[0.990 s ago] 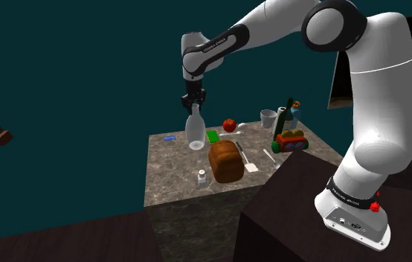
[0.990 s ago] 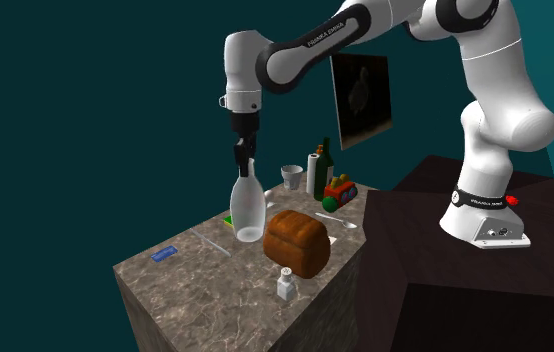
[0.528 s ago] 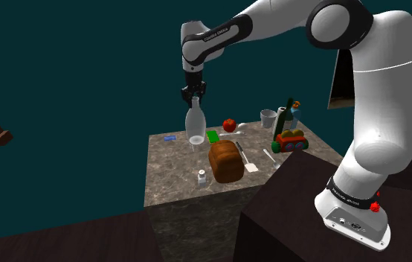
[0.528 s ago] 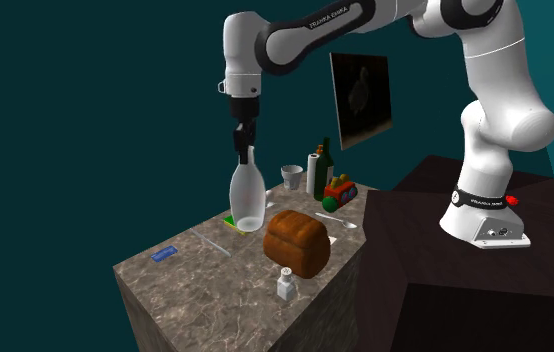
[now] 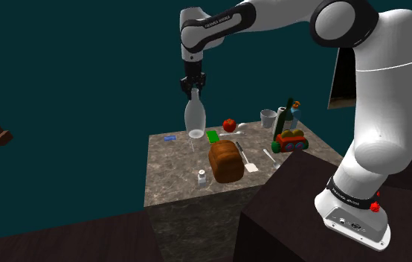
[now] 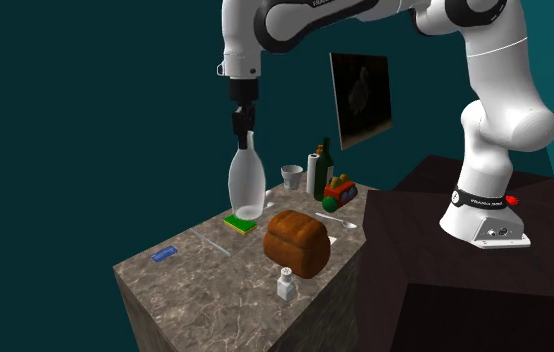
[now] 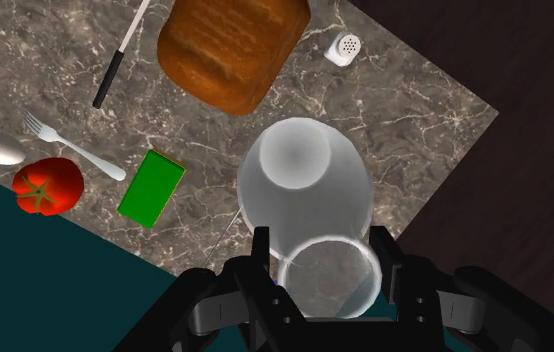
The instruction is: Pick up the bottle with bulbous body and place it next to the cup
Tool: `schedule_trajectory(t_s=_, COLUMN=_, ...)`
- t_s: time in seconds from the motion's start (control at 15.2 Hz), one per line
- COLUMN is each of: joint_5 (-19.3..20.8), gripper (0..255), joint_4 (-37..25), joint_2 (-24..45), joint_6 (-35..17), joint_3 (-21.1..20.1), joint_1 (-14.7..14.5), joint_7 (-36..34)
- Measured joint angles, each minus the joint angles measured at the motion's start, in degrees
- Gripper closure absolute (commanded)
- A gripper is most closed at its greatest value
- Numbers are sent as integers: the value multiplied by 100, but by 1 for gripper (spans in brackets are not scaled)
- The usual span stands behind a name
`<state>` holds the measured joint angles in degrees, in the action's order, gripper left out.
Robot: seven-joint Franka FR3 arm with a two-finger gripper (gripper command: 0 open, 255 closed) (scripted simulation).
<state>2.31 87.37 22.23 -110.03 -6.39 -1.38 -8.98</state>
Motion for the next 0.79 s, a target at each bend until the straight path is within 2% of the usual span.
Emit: schedule_trajectory(t_s=0.79, joint_5=-12, gripper=255, joint_4=-839, joint_2=-59, joint_6=898, joint_3=-11, joint_1=-17, joint_7=8)
